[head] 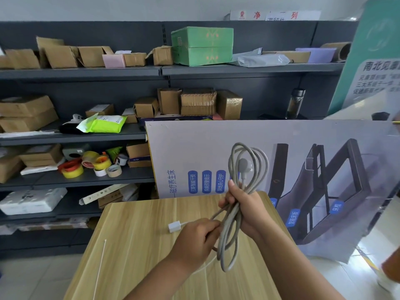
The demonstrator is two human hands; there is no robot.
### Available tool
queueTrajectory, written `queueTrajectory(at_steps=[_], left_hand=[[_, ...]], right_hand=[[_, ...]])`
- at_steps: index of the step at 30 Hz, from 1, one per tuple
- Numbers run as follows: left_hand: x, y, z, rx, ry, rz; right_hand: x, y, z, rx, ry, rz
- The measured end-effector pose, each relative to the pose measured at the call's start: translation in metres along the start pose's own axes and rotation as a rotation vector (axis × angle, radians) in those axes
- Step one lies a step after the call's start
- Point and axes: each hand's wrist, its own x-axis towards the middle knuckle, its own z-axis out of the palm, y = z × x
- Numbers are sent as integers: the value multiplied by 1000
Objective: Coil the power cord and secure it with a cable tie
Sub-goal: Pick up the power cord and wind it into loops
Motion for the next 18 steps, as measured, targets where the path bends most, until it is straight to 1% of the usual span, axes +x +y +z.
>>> queueTrajectory(at_steps=[1, 2, 4, 6, 9, 11, 13, 15, 18], left_hand=[[-2, -2, 0, 6, -4, -10], [-5, -4, -1, -39, -7, -53], [-13, -13, -3, -183, -22, -196], [-23, -22, -7, -248, -78, -313], [-35, -40, -21, -301, -208, -458], [-42, -54, -31, -290, -273, -504], [-49, -68, -41, -230, -298, -540], [-52, -76, -50, -210, -281, -566], [-47, -77, -65, -265, -134, -573]], right_hand=[[0, 0, -1, -4, 17, -10], [0, -2, -2, -4, 39, -21], [1, -7, -6, 4, 94, -57], [4, -16, -14, 39, 187, -97], [9, -36, -30, 71, 365, -168], [8, -50, -40, 9, 477, -232], [6, -62, -49, -121, 559, -269], [3, -70, -54, -229, 605, -311], [-1, -76, -55, -408, 641, -336]])
